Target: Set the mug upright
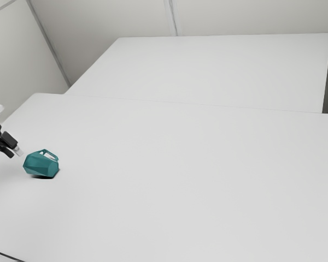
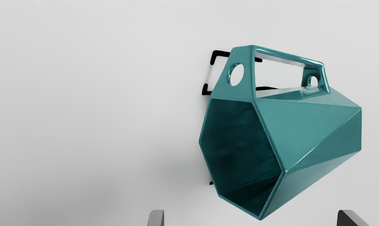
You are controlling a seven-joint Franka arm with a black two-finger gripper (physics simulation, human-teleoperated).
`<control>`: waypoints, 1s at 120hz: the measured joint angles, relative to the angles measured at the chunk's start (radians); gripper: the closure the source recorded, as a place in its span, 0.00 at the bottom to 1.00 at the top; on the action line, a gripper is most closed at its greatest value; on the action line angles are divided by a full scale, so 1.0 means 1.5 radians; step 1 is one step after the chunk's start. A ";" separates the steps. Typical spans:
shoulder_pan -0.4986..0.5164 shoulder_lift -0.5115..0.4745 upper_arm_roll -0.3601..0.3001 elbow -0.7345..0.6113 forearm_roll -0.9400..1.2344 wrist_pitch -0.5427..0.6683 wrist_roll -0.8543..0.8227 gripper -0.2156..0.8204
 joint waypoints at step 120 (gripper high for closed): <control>0.044 0.020 -0.028 -0.069 -0.208 -0.034 0.138 0.21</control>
